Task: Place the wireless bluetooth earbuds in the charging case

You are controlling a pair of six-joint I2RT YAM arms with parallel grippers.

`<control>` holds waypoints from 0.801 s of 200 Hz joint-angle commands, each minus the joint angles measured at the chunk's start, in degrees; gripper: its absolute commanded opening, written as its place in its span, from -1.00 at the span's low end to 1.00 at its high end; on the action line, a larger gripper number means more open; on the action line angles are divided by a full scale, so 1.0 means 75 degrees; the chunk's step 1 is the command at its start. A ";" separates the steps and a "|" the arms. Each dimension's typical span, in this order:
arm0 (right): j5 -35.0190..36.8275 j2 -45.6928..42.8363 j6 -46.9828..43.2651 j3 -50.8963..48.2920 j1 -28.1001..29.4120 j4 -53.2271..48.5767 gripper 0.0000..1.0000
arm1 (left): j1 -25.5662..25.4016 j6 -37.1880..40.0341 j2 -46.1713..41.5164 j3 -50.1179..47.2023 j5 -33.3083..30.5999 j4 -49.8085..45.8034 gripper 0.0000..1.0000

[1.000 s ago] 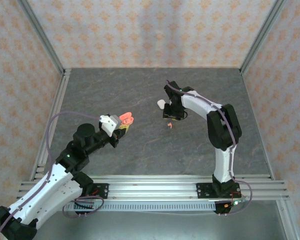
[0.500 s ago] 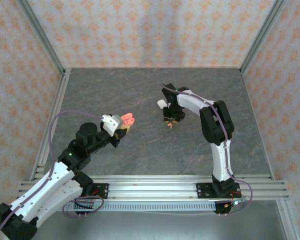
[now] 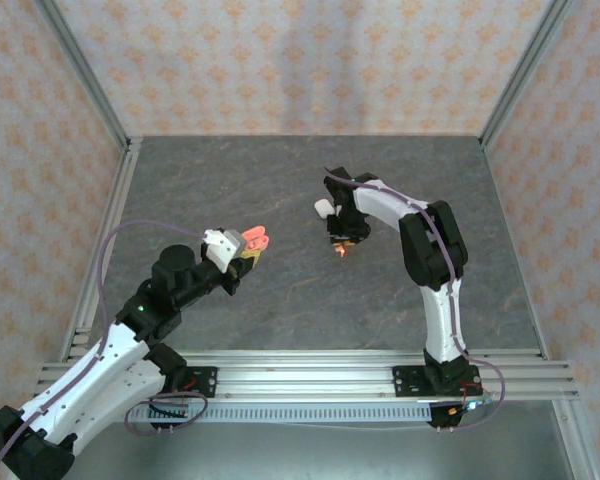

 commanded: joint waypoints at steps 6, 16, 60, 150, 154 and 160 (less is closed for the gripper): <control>0.0012 0.0022 -0.0192 0.0209 -0.0009 -0.0386 -0.37 | -0.0040 -0.0098 -0.0015 0.0017 -0.0105 0.0118 -1.00; -0.0106 -0.0023 -0.0210 0.0162 -0.0012 -0.0364 -0.33 | -0.0035 -0.0080 -0.0001 0.0029 -0.0102 0.0121 -1.00; -0.0449 -0.0132 -0.0328 0.0048 0.0016 -0.0295 -0.23 | -0.0031 -0.0119 0.0032 0.0023 -0.0095 0.0136 -1.00; -0.0422 0.0019 -0.0414 -0.0086 0.0193 -0.0421 -0.22 | -0.0035 -0.0131 0.0024 0.0064 -0.0152 0.0065 -1.00; -0.0406 0.0020 -0.0413 -0.0100 0.0188 -0.0421 -0.22 | -0.0034 -0.0133 0.0020 0.0064 -0.0144 0.0057 -1.00; -0.0394 0.0008 -0.0406 -0.0125 0.0199 -0.0409 -0.23 | -0.0029 -0.0133 0.0030 0.0075 -0.0142 0.0053 -1.00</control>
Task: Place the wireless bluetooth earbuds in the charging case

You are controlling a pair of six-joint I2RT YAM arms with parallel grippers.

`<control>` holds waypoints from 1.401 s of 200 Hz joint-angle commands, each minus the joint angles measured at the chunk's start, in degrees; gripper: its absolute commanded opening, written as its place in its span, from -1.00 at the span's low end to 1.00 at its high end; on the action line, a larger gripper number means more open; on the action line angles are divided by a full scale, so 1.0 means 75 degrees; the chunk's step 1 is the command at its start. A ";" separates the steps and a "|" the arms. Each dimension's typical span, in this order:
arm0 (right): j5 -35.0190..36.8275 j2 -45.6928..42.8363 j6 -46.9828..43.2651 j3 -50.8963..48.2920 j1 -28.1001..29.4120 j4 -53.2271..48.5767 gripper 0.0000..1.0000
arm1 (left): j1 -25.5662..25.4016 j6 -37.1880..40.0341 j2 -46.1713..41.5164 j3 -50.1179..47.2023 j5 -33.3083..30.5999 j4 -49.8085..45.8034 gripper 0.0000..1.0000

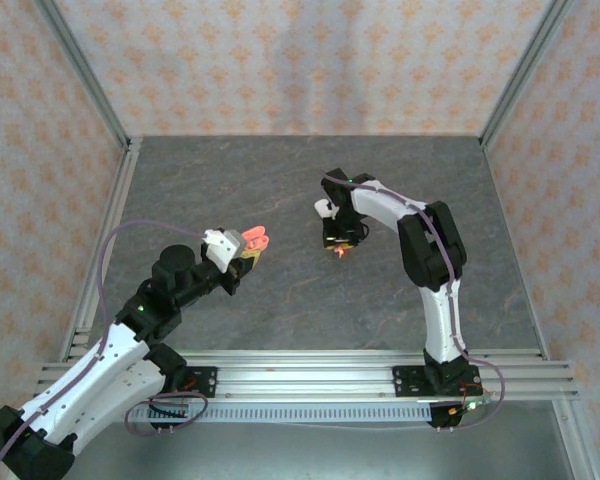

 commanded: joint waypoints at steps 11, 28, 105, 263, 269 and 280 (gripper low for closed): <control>0.0157 0.0008 -0.0083 -0.0150 0.0064 -0.0273 -0.23 | -0.0040 -0.0133 0.0028 0.0076 -0.0151 0.0054 -1.00; 0.0175 0.0008 -0.0094 -0.0142 0.0077 -0.0316 -0.25 | -0.0035 -0.0130 0.0043 0.0086 -0.0150 0.0053 -1.00; 0.0240 -0.0031 -0.0037 -0.0098 0.0114 -0.0345 -0.51 | -0.0034 -0.0109 0.0063 0.0158 -0.0139 0.0017 -1.00; 0.3764 -0.3592 0.0553 -0.0768 0.1729 0.0533 -0.65 | -0.0041 -0.0296 0.0679 0.0750 0.0565 0.0484 -1.00; 0.3902 -0.3766 0.0530 -0.0792 0.1823 0.0597 -0.65 | -0.0040 -0.0307 0.0732 0.0794 0.0617 0.0508 -1.00; 0.4118 -0.4038 0.0493 -0.0801 0.1980 0.0702 -0.65 | -0.0043 -0.0353 0.0832 0.0854 0.0704 0.0556 -1.00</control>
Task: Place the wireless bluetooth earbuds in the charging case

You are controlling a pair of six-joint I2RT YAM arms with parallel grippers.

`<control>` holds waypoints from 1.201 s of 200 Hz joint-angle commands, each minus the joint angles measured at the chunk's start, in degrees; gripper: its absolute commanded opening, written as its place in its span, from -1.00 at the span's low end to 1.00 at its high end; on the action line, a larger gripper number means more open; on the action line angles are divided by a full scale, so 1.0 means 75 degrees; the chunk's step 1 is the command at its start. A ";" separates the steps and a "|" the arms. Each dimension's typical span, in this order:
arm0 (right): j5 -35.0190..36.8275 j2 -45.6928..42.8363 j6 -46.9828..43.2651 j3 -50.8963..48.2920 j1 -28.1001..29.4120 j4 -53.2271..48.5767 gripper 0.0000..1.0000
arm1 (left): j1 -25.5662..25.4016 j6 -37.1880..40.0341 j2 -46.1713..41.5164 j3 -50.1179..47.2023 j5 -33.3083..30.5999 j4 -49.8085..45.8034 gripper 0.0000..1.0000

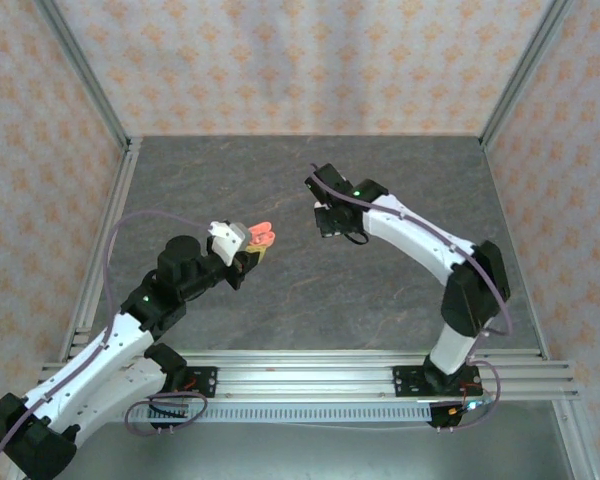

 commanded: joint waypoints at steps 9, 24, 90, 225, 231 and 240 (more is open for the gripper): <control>0.1121 -0.0915 0.0038 -0.0090 0.0388 0.0426 -0.66 | -0.0046 -0.0209 0.0193 0.0394 0.0433 0.0530 -1.00; 0.1249 -0.1236 -0.0023 -0.0078 0.0557 0.0564 -0.66 | -0.0041 -0.0282 0.0278 0.0413 0.0536 0.0723 -1.00; 0.1118 -0.2338 -0.0318 -0.0239 0.1216 0.1564 -0.71 | -0.0042 -0.0318 0.0294 0.0612 0.0658 0.0638 -1.00; -0.0075 -0.2421 -0.0800 0.0423 0.1248 0.1687 -0.71 | -0.0040 0.0140 0.1864 0.1775 0.1313 0.0714 -1.00; -0.0125 -0.2423 -0.0801 0.0444 0.1245 0.1697 -0.71 | -0.0040 0.0149 0.1849 0.1772 0.1301 0.0690 -1.00; -0.0165 -0.2445 -0.0808 0.0460 0.1255 0.1718 -0.71 | -0.0043 0.0123 0.1829 0.1779 0.1291 0.0652 -1.00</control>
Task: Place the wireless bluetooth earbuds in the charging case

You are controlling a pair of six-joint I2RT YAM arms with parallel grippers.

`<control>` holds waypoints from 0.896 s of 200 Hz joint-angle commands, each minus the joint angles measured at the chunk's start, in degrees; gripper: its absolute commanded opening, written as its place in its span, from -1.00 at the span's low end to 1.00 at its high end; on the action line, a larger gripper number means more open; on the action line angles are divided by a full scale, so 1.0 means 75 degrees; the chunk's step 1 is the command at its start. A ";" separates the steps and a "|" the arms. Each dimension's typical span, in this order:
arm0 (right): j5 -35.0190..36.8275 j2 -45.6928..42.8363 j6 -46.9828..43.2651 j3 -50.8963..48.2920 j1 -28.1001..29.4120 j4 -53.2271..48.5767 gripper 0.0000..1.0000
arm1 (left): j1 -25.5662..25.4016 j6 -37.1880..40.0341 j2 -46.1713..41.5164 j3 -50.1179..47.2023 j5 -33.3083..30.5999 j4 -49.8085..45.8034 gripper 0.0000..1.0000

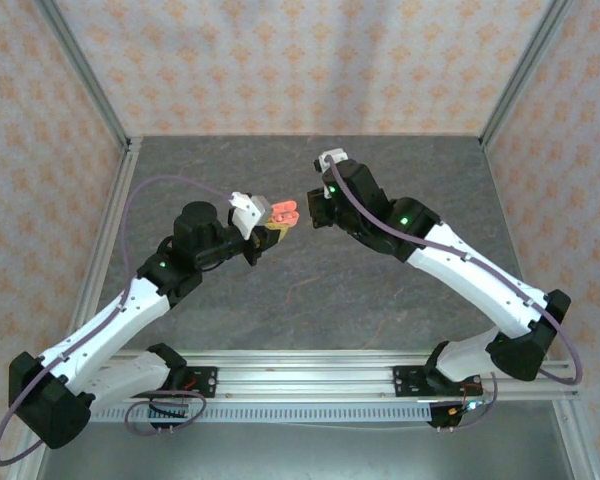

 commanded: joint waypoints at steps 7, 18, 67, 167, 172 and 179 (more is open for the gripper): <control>-0.0330 -0.0161 -0.0116 0.0291 0.0034 0.0222 -0.72 | -0.0043 -0.0098 -0.0134 0.0062 0.0160 0.0286 -1.00; -0.0407 -0.0231 -0.0137 0.0260 0.0034 0.0341 -0.72 | -0.0042 -0.0176 -0.0170 0.0054 0.0178 0.0305 -1.00; -0.0554 -0.0319 -0.0614 0.0264 0.0287 0.0672 -0.74 | -0.0046 -0.0548 -0.0308 0.0016 0.0141 0.0461 -1.00; -0.0789 -0.0143 -0.0910 -0.0012 0.0460 0.0930 -0.74 | -0.0041 -0.0833 -0.0557 -0.0005 0.0100 0.0490 -1.00; -0.0797 -0.0137 -0.0933 -0.0025 0.0462 0.0941 -0.74 | -0.0041 -0.0844 -0.0556 0.0001 0.0111 0.0496 -1.00; -0.0810 -0.0125 -0.0970 -0.0033 0.0456 0.0953 -0.74 | -0.0046 -0.0854 -0.0558 -0.0003 0.0123 0.0508 -1.00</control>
